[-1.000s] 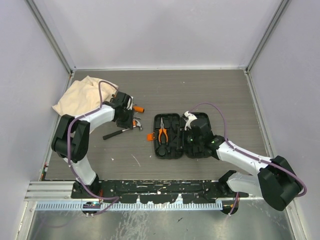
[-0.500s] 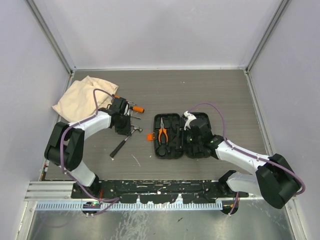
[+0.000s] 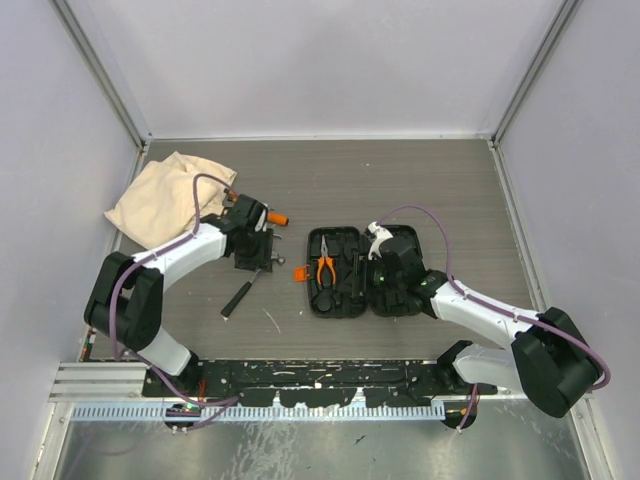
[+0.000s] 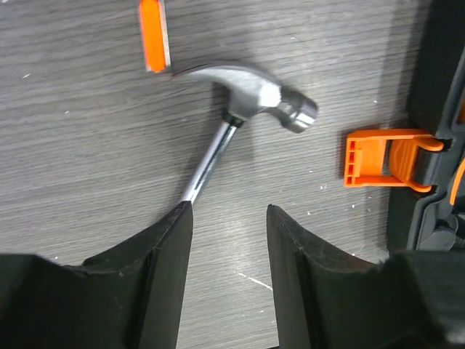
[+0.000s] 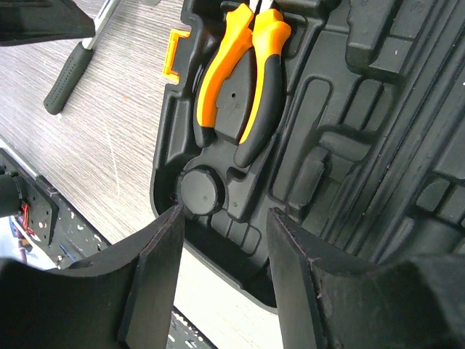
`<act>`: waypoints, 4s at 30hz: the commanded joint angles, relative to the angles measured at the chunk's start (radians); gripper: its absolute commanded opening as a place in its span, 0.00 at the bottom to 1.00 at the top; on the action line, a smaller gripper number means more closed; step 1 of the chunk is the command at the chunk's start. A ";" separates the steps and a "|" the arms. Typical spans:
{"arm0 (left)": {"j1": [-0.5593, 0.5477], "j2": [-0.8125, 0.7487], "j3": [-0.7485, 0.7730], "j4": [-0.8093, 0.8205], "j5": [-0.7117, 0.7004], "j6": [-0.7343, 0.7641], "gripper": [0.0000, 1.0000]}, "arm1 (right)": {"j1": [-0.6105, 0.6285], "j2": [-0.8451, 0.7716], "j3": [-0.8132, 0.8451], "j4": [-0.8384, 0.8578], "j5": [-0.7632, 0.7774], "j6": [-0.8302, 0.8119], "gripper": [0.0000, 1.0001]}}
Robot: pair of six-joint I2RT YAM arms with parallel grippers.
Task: Sort the tools into containers
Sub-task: Adjust the hammer at the center of the board, then pick up the hammer at the center of the board.
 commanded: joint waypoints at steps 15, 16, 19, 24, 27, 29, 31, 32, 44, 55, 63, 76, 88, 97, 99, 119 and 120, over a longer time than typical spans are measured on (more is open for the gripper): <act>-0.062 0.120 0.087 -0.028 -0.187 0.052 0.44 | -0.003 -0.031 -0.009 0.046 -0.006 0.017 0.54; -0.062 0.128 0.087 -0.028 -0.184 0.052 0.44 | -0.003 -0.028 -0.008 0.048 -0.007 0.017 0.54; -0.062 0.148 0.085 -0.022 -0.156 0.052 0.40 | -0.003 -0.024 -0.007 0.050 -0.010 0.018 0.54; -0.062 0.190 0.084 -0.016 -0.118 0.050 0.33 | -0.003 -0.017 -0.005 0.051 -0.012 0.018 0.54; -0.062 0.213 0.086 -0.016 -0.103 0.047 0.26 | -0.003 -0.018 -0.004 0.051 -0.013 0.018 0.54; -0.062 0.221 0.085 -0.016 -0.100 0.046 0.20 | -0.003 -0.017 -0.006 0.051 -0.013 0.017 0.54; -0.062 0.219 0.086 -0.019 -0.100 0.045 0.15 | -0.004 -0.018 -0.005 0.052 -0.012 0.019 0.54; -0.062 0.216 0.086 -0.019 -0.101 0.046 0.12 | -0.003 -0.017 -0.006 0.052 -0.010 0.021 0.54; -0.062 0.054 0.043 0.016 -0.058 0.038 0.00 | -0.003 -0.076 -0.043 0.105 0.031 0.081 0.55; -0.062 -0.184 0.006 0.077 0.020 0.014 0.00 | -0.004 -0.193 -0.110 0.276 0.017 0.157 0.63; -0.075 -0.346 0.011 0.212 0.165 -0.135 0.00 | -0.005 -0.205 -0.181 0.614 -0.125 0.230 0.66; -0.202 -0.412 0.069 0.437 0.200 -0.346 0.00 | -0.004 -0.080 -0.058 0.931 -0.297 0.297 0.65; -0.242 -0.396 0.075 0.614 0.255 -0.431 0.00 | -0.003 -0.036 -0.021 0.921 -0.359 0.302 0.64; -0.255 -0.381 0.081 0.661 0.269 -0.443 0.00 | -0.004 -0.039 -0.030 0.946 -0.374 0.329 0.53; -0.258 -0.381 0.073 0.677 0.267 -0.446 0.00 | -0.003 -0.033 -0.032 0.968 -0.377 0.352 0.47; -0.256 -0.477 0.085 0.410 0.093 -0.311 0.61 | -0.003 -0.147 0.035 0.454 -0.056 0.212 0.00; -0.252 -0.492 0.082 0.378 0.070 -0.300 0.63 | -0.003 -0.155 0.055 0.365 -0.005 0.187 0.00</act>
